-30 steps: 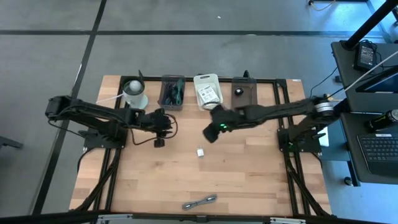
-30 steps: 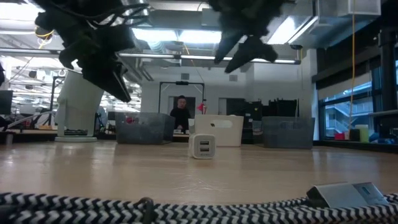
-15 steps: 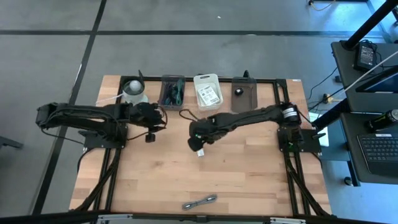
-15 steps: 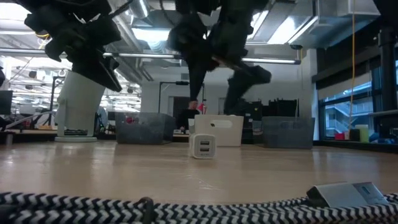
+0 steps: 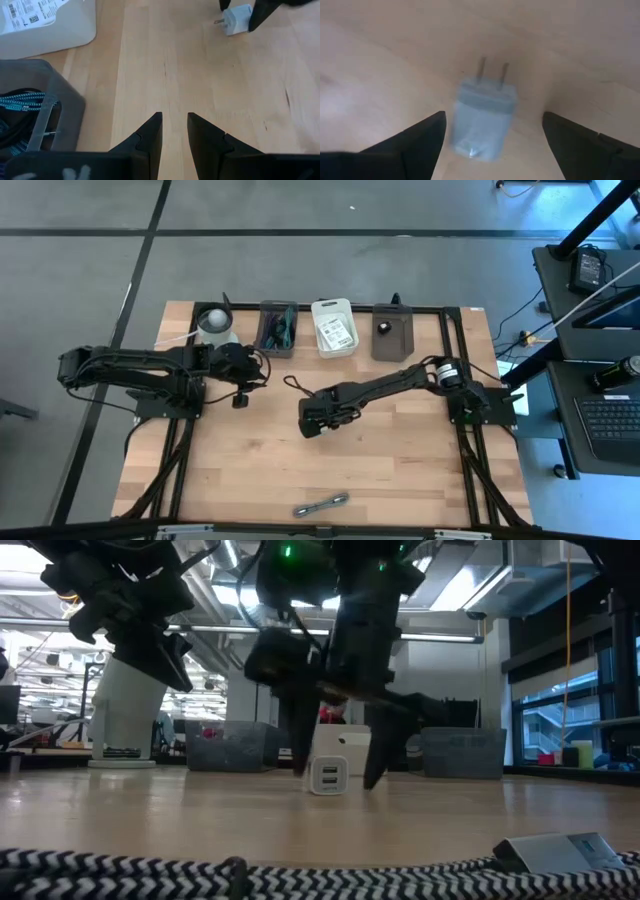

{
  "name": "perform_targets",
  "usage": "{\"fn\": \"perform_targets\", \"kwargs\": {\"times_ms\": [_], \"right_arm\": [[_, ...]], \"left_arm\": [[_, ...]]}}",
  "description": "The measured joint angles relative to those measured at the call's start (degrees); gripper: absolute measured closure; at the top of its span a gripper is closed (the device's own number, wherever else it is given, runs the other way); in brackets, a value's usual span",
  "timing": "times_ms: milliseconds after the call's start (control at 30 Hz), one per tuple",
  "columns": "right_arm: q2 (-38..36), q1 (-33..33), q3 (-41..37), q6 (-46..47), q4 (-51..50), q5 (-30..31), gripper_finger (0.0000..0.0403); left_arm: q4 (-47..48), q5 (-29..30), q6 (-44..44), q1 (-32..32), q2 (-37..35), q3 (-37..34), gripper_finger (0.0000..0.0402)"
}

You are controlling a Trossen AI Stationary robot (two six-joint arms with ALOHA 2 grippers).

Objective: Pick and place items into bin
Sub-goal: Put the white charger adapter into the right black bin

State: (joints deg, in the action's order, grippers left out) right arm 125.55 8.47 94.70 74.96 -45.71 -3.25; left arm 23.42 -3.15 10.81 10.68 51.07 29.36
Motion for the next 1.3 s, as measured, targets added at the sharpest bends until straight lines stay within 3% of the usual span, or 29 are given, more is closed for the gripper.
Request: {"fn": "perform_targets", "kwargs": {"times_ms": [200, 500, 833, 933, 1133, 1300], "right_arm": [[1.1, 0.0, 0.2, 1.1, 0.1, 0.6, 0.0098], [1.1, -0.1, 0.0, -1.0, -1.1, 0.7, 0.0262], [-3.1, 0.0, -0.1, -3.7, -8.6, 0.8, 0.0263], [-6.4, 0.4, -0.1, -3.5, -14.3, 5.1, 0.0263], [-15.6, 0.8, -0.5, -3.5, -25.5, 19.4, 0.0263], [-27.4, -0.3, -9.2, -5.0, -26.1, 30.6, 0.0263]], "left_arm": [[0.2, 0.0, 0.3, 0.0, 0.0, 0.0, 0.0316], [0.6, 0.5, 0.5, 0.0, 0.0, 0.0, 0.0316], [0.8, 2.3, 0.5, 0.0, 0.0, 0.0, 0.0316], [0.6, 3.7, -0.8, 0.0, 0.0, 0.0, 0.0316], [0.3, 6.7, -1.0, 0.0, 0.0, 0.0, 0.0316], [0.1, 6.7, -3.3, 0.0, 0.0, 0.0, 0.0316]]}}
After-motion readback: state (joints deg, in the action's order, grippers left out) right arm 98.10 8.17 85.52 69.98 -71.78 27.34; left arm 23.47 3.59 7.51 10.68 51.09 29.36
